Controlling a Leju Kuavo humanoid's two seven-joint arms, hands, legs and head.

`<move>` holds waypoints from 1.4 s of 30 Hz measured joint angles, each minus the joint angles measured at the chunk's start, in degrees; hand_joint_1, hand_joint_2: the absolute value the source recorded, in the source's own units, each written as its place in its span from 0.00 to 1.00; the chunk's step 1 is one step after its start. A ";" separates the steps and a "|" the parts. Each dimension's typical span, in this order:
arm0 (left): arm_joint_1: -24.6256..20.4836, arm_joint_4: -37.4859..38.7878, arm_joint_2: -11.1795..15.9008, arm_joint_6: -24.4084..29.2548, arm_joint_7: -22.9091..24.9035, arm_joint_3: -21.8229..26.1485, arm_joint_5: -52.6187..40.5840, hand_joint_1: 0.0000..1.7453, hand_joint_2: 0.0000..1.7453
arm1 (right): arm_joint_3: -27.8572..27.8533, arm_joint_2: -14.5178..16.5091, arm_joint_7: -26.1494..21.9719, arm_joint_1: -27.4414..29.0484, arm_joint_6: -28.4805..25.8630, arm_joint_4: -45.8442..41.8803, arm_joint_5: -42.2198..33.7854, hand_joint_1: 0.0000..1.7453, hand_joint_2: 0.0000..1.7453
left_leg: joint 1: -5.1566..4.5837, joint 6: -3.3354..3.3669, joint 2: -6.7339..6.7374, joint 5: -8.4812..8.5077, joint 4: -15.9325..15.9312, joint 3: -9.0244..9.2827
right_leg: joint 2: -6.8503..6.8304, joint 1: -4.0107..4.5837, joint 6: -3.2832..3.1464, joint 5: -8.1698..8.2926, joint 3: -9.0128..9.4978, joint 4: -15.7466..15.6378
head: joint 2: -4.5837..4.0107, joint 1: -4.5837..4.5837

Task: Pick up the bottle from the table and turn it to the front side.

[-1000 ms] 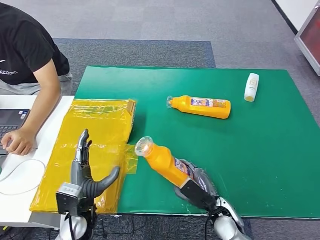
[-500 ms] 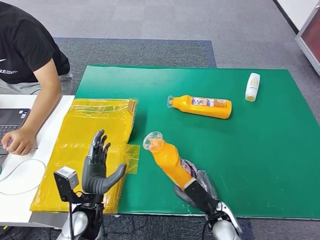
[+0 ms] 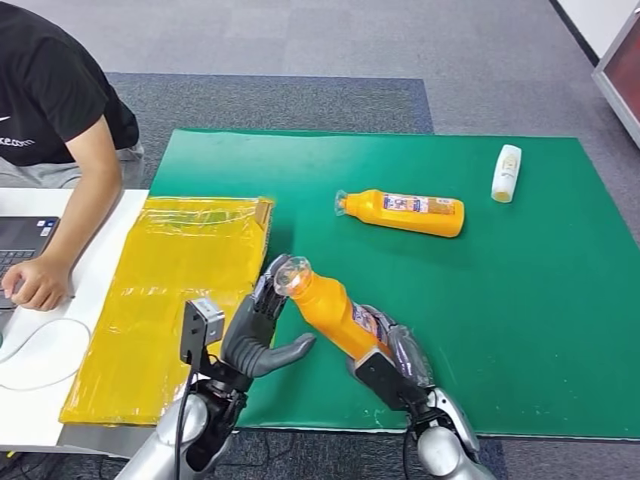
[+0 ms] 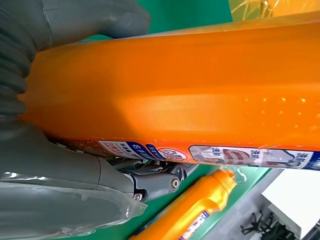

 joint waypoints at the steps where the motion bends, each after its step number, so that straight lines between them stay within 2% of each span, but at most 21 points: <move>1: -0.38 0.46 -0.01 -0.02 0.29 -0.15 0.40 0.00 1.00 | -0.02 0.00 -0.06 0.03 -0.06 0.09 -0.52 1.00 1.00 | 0.00 0.00 0.00 0.00 0.00 -0.02 | 0.00 0.00 0.00 0.00 -0.01 0.00 | 0.00 0.00; 21: -2.38 7.29 0.06 3.06 0.46 -2.79 0.65 0.00 1.00 | 0.15 0.33 -2.46 -1.37 1.08 0.12 -8.71 1.00 1.00 | 0.00 -0.01 -0.02 0.01 0.00 -0.17 | -0.01 0.00 0.00 0.00 -0.18 0.01 | 0.00 -0.01; 42: -5.03 8.40 0.04 3.58 -0.23 -3.16 -1.47 0.00 1.00 | 4.17 0.14 -2.39 -2.03 0.92 -1.94 -3.77 1.00 1.00 | 0.00 -0.01 -0.02 0.02 0.00 -0.21 | -0.01 0.00 0.00 0.00 -0.24 0.03 | 0.00 -0.01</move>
